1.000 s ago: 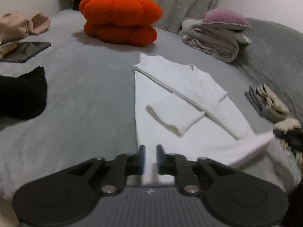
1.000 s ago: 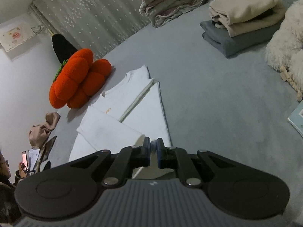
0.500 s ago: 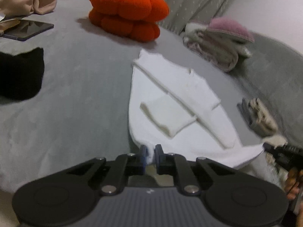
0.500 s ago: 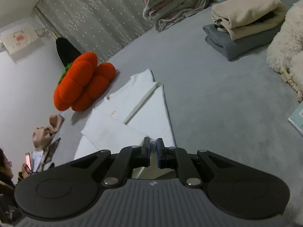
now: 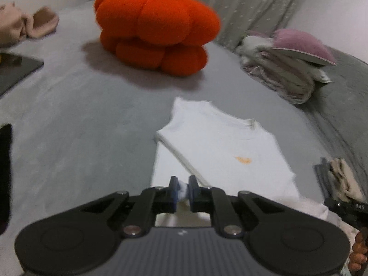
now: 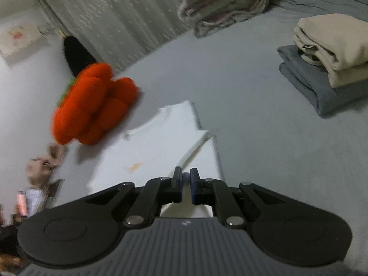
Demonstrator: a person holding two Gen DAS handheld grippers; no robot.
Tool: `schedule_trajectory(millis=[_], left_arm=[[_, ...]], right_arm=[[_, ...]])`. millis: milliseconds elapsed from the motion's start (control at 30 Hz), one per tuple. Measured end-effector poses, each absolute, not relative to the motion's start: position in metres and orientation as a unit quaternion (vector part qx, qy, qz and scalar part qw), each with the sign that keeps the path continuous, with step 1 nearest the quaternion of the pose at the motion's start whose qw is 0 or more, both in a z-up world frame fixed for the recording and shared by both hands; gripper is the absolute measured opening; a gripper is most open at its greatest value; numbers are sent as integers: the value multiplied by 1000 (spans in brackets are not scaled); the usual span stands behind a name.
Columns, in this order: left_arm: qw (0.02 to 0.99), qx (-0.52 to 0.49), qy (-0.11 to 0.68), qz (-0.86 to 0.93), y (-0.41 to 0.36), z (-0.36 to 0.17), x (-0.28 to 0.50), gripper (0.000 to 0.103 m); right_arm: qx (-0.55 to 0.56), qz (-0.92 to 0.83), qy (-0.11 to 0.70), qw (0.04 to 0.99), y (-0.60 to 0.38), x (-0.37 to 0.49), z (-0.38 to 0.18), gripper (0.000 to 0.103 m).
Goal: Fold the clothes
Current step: 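Lift the hem with both grippers and fold it up toward the collar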
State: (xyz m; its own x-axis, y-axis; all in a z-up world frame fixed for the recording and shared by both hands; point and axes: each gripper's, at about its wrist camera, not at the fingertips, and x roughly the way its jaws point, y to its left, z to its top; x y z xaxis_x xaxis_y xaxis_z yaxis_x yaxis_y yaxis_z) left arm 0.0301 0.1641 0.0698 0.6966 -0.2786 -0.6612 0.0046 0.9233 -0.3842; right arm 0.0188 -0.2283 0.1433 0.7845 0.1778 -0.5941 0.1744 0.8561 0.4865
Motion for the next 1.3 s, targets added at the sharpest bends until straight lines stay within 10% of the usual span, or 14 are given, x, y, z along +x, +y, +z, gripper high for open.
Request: schedule_trajectory(millis=[367,667,733,800,1033,1300], left_arm=[[893,-247,371,-61,208,59,36,34],[905,-110,386,-143,171,44,38,55],[908,-83,386,-142,165,40,39,51],[906,-75,393,-141,164,36,40,13],[912,-63,383,-130,162,39,41,6],[930,-43,346,-117,159,55,28,5]], right_arm=[[246,-6,359,900,-240,37,110,17],[155,41,371,914,-229,41,112,33],[135,50,372,917,-227,42,112,33],[117,52,368,921,-223,42,112,33],[52,61,352,933,-208,43,109,7],[6,51,324,945,-198,41,114,5]])
